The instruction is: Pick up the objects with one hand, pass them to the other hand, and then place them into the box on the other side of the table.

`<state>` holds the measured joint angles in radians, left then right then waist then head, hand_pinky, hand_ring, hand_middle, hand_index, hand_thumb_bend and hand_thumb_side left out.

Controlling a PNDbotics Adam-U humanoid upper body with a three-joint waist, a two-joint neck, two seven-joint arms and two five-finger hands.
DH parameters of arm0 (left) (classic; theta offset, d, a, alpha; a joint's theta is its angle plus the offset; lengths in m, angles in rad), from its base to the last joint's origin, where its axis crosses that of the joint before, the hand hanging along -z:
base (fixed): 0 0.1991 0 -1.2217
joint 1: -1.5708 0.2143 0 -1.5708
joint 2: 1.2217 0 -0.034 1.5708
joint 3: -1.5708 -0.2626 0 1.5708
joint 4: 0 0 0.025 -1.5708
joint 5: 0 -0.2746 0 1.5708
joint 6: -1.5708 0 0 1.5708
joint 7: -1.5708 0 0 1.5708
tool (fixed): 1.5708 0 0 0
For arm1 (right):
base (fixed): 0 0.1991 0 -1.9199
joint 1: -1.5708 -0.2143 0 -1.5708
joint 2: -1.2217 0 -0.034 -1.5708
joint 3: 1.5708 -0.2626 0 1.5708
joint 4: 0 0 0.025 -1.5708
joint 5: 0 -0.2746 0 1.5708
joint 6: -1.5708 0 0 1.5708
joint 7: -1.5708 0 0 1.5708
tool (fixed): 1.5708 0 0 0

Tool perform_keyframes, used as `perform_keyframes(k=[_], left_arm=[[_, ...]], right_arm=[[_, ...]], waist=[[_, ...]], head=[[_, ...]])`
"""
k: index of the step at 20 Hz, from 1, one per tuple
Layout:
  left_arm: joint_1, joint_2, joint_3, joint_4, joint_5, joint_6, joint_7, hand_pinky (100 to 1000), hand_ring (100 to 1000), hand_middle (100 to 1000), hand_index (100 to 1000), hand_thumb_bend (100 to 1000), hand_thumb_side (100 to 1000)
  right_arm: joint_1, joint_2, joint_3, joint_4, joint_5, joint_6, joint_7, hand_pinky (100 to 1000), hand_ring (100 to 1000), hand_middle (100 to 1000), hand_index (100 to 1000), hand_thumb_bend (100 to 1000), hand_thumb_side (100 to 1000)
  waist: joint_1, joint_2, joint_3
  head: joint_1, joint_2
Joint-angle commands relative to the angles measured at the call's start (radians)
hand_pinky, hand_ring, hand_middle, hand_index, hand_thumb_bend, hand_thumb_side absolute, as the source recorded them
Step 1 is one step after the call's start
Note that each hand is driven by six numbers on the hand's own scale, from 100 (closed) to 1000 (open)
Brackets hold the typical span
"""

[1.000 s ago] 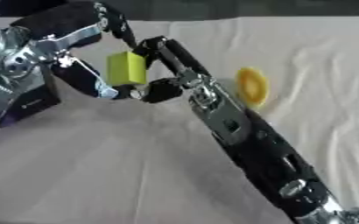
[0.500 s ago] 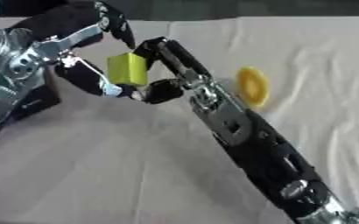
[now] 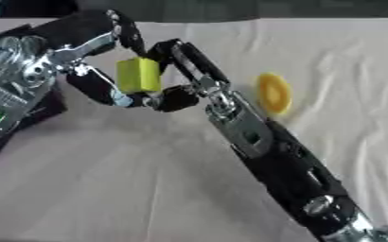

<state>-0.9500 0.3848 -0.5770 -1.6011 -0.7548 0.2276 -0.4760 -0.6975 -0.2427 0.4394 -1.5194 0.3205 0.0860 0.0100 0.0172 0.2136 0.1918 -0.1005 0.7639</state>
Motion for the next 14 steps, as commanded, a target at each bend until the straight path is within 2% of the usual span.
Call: perform_keyframes(k=[1,10,14], left_arm=[[-0.016,0.001,0.000,0.011,-0.013,0.001,0.009,742,663,594,646,640,212],[-0.007,-0.012,0.005,0.024,-0.015,0.012,0.077,742,662,595,662,665,223],[-0.004,-0.015,0.003,0.028,-0.004,0.019,0.091,729,615,544,612,578,209]], right_arm=[[-0.016,-0.005,-0.003,-0.023,0.005,-0.006,-0.005,795,584,528,541,463,100],[-0.012,-0.003,0.000,-0.020,0.004,-0.007,-0.005,791,582,527,540,460,100],[-0.010,-0.003,0.002,-0.019,0.005,-0.007,-0.007,790,583,528,540,461,100]], waist=[[0.012,-0.022,0.002],[0.012,-0.020,0.004],[0.012,-0.019,0.005]], head=[[0.002,0.006],[0.000,0.006],[-0.001,0.006]])
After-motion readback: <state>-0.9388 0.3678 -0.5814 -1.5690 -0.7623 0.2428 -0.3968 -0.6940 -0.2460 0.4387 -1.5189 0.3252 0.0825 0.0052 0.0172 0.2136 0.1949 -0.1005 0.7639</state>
